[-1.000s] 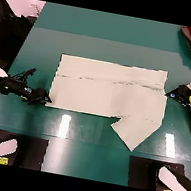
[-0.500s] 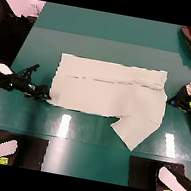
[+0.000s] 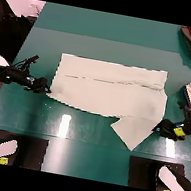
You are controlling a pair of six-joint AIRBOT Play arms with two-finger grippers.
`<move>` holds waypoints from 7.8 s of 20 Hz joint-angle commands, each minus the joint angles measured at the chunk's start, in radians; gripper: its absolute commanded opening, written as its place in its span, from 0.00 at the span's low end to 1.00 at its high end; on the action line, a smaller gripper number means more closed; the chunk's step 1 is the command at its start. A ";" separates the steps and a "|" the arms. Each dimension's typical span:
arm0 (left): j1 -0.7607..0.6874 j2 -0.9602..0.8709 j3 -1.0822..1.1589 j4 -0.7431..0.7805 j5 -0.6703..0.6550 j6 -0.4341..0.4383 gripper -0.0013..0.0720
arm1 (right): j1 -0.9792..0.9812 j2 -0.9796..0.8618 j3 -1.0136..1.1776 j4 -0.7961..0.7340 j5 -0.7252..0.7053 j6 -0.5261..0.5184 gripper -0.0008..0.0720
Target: Fold the shirts.
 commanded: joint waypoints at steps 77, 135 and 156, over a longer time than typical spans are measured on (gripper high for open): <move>-0.440 -0.218 0.428 -0.157 0.195 -0.071 0.05 | -0.033 -0.661 0.583 0.416 -0.049 -0.315 0.76; -0.113 -0.178 0.867 0.253 -0.108 -0.164 0.05 | 1.083 -0.914 1.369 0.409 -0.427 -0.203 0.83; -0.114 -0.178 0.866 0.241 -0.085 -0.157 0.05 | 0.714 -0.781 0.722 0.697 -0.379 -0.119 0.81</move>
